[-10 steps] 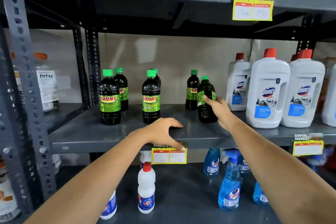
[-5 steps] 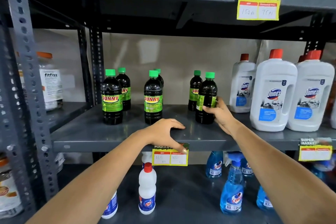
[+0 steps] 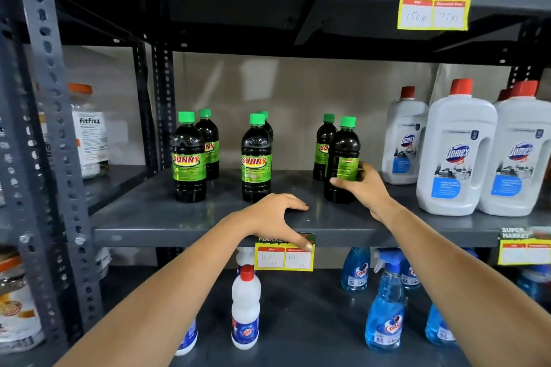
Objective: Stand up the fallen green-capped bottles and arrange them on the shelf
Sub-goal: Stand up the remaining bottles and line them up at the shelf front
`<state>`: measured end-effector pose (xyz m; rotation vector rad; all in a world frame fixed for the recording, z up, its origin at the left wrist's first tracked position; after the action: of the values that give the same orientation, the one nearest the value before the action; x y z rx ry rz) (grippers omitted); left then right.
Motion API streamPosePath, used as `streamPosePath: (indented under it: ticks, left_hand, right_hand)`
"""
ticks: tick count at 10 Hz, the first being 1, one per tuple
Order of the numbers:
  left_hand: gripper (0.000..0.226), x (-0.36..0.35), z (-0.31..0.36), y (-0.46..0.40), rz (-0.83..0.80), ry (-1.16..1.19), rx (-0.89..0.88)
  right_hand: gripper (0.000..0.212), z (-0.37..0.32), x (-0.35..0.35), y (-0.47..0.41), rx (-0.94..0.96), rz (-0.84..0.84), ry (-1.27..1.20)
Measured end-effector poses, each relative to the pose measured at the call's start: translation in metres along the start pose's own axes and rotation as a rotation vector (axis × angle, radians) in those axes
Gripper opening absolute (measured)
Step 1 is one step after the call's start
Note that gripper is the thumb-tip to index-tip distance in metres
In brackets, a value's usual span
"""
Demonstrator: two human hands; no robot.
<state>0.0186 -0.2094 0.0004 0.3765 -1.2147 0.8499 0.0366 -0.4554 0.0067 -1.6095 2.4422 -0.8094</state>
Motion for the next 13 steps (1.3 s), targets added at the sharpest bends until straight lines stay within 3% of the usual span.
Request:
streamPosePath:
  ticks: [1, 2, 4, 5, 7, 8, 10, 13]
  left_hand:
    - [0.092, -0.0004, -0.0002, 0.0002, -0.007, 0.006, 0.001]
    - [0.092, -0.0004, -0.0006, 0.0000, -0.006, 0.005, 0.000]
    - [0.092, -0.0003, -0.0012, -0.0007, -0.008, 0.001, -0.003]
    - [0.093, -0.0008, -0.0017, -0.0009, -0.010, -0.002, 0.001]
    - [0.093, -0.0006, -0.0015, -0.0011, -0.011, 0.003, -0.003]
    - [0.093, -0.0013, -0.0024, -0.0013, -0.010, 0.002, -0.008]
    - [0.093, -0.0014, -0.0036, -0.0018, -0.008, 0.017, 0.003]
    - [0.091, 0.0019, -0.0035, 0.0011, -0.006, 0.105, 0.040]
  right_hand:
    - [0.075, 0.0012, 0.0000, -0.0006, -0.008, -0.002, -0.006]
    - [0.063, 0.0027, 0.0004, -0.0031, -0.006, -0.019, -0.064]
    - [0.083, -0.0017, -0.0014, 0.0011, -0.010, -0.031, 0.009]
    - [0.072, -0.0003, -0.0021, -0.0013, -0.016, -0.072, -0.047]
    - [0.090, 0.0008, -0.0023, 0.0007, -0.029, -0.077, 0.037]
    - [0.076, 0.0018, -0.0030, -0.0021, -0.040, -0.114, -0.034]
    - [0.088, 0.0004, -0.0035, 0.0008, -0.031, -0.079, 0.053]
    - [0.088, -0.0030, -0.0023, 0.0055, -0.027, -0.074, 0.122]
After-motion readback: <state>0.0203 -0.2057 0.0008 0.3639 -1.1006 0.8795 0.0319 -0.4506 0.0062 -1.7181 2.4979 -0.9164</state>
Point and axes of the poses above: each hand's wrist, its own y-axis away from the middle knuckle, its own x-axis out of the back of the hand, z = x × y, the point moved 2 cm from there along -y, towards the middle knuckle, and after that the axes turned 6 degrees about x, right-handed, at the moved point
